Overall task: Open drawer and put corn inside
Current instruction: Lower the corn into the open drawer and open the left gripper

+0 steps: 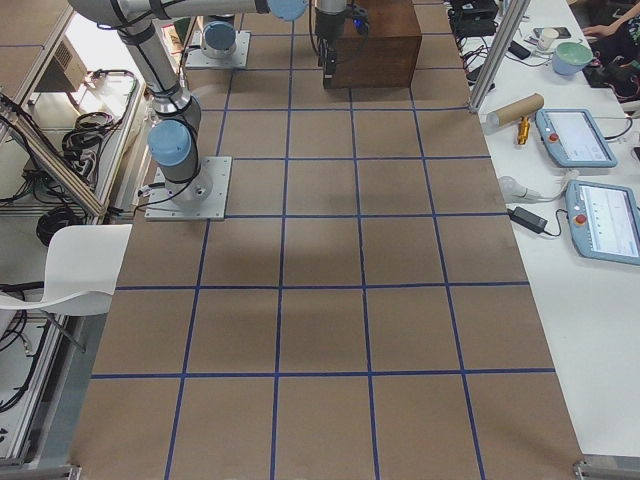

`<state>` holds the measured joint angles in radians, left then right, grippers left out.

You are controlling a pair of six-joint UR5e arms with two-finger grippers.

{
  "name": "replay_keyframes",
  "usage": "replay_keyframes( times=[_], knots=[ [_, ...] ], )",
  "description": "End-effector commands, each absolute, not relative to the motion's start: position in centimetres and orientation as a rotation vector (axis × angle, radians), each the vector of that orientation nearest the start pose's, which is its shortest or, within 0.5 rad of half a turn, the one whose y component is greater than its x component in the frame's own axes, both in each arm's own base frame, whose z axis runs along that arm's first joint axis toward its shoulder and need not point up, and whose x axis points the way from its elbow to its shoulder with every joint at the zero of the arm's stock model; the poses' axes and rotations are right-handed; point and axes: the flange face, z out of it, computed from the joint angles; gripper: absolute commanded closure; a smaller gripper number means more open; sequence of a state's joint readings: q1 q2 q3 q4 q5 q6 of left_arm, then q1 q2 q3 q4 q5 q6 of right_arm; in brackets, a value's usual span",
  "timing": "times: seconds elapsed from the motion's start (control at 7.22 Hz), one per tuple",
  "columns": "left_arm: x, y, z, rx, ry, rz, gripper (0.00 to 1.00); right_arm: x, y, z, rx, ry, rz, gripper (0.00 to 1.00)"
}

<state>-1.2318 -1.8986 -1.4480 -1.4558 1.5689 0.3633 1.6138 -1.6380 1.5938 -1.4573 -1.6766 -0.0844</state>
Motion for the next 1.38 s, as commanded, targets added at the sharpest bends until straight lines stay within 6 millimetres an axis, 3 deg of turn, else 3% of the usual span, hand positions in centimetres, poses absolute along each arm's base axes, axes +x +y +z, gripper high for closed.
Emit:
replay_keyframes(
  times=[0.0,0.42,0.55,0.97,1.11,1.25],
  knots=[
    [7.8,-62.0,37.7,0.036,3.171,0.132,0.0,14.2,-45.1,49.8,-0.212,3.237,0.118,0.0],
    [7.5,-61.7,38.4,0.042,3.163,0.126,0.0,14.2,-45.1,49.8,-0.212,3.235,0.118,0.0],
    [6.7,-61.3,40.4,0.034,3.147,0.089,0.0,14.2,-45.1,49.8,-0.212,3.237,0.118,0.0],
    [2.5,-56.2,48.4,0.091,3.139,0.018,0.0,14.2,-45.0,49.8,-0.212,3.237,0.116,0.0],
    [1.4,-54.3,50.0,0.103,3.138,0.014,0.0,14.2,-45.1,49.8,-0.212,3.237,0.118,0.0],
    [-0.9,-53.3,51.0,0.103,3.133,-0.012,0.0,14.2,-45.1,49.8,-0.212,3.235,0.118,0.0]
  ],
)
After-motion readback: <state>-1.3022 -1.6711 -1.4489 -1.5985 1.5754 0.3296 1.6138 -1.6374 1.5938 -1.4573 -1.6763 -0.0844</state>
